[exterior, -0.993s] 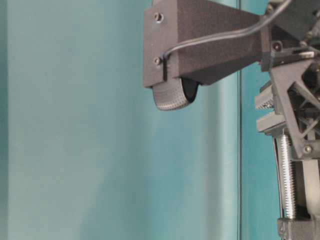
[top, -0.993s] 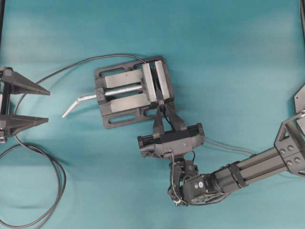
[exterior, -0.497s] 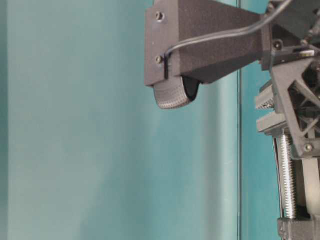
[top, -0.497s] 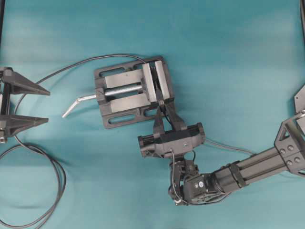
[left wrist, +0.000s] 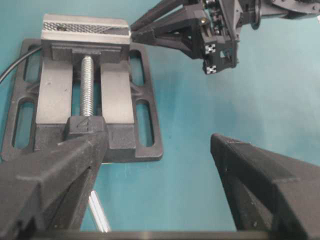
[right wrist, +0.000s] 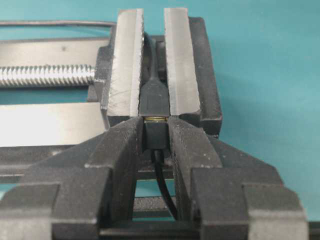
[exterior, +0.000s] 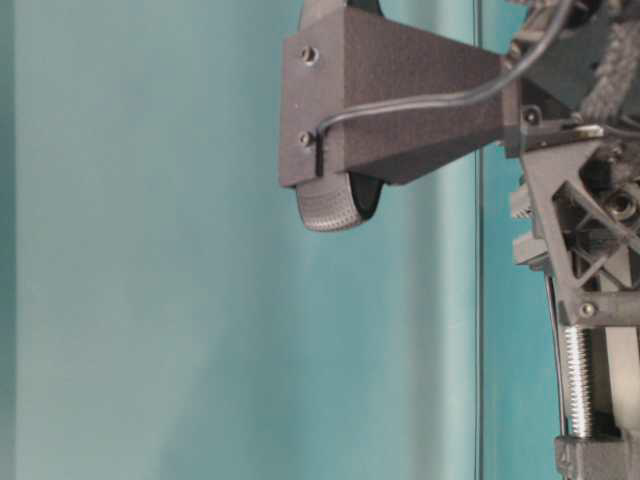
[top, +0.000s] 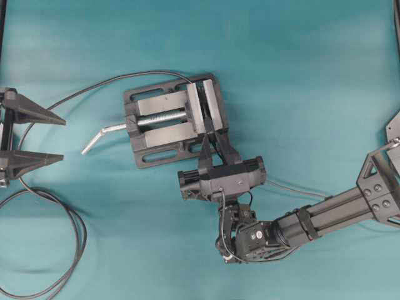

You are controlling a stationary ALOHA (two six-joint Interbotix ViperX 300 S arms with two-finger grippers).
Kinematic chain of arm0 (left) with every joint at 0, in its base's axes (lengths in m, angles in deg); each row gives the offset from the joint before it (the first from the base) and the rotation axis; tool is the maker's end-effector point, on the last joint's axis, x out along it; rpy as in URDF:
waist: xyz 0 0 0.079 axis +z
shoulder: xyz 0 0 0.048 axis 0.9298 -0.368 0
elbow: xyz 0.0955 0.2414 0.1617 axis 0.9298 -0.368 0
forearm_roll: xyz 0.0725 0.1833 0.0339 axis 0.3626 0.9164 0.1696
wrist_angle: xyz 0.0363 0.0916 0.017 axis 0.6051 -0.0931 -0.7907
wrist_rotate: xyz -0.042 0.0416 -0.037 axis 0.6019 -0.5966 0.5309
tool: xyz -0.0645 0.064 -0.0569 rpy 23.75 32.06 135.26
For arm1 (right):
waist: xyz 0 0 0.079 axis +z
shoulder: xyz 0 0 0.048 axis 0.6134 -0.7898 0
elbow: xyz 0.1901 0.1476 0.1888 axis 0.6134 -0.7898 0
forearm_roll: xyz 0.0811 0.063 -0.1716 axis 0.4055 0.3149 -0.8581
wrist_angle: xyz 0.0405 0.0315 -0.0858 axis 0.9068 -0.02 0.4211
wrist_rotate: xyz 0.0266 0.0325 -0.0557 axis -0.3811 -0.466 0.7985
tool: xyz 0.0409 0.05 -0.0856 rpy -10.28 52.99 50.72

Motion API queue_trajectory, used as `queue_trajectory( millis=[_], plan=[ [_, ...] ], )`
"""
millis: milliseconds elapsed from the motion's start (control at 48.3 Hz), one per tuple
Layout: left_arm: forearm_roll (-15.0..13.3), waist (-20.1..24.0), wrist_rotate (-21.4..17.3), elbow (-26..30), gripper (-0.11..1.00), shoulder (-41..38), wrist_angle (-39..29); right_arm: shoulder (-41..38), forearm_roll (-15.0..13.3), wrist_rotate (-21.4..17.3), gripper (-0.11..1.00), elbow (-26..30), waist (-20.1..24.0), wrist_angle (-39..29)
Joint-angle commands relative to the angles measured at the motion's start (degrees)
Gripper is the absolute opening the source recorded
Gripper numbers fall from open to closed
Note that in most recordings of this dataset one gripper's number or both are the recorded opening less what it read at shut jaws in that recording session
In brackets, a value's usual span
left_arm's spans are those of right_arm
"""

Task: Insert the USB cable into the fixed female connector.
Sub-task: 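Push the USB plug into the port with the right gripper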

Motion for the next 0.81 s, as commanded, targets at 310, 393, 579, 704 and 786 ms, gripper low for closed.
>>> queue_trajectory(
  millis=[310,393,579,704,786],
  plan=[
    [0.2,-0.1,0.1,0.6,1.0,-0.3,0.4,1.0,-0.1,-0.1,0.22,1.4,-4.0,0.5],
    [0.2,-0.1,0.1,0.6,1.0,-0.3,0.4,0.3,-0.1,0.1,0.22,2.1,-4.5,0.5],
    [0.2,-0.1,0.0,0.5,1.0,-0.3,0.4,-0.1,-0.4,0.1,0.22,1.9,-6.0,0.5],
    [0.2,-0.1,0.0,0.3,1.0,-0.3,0.4,-0.1,-0.4,0.2,0.22,1.9,-6.2,0.5],
    [0.2,-0.1,0.1,0.2,1.0,-0.3,0.4,-0.1,-0.4,0.2,0.22,1.8,-6.6,0.5]
  ],
)
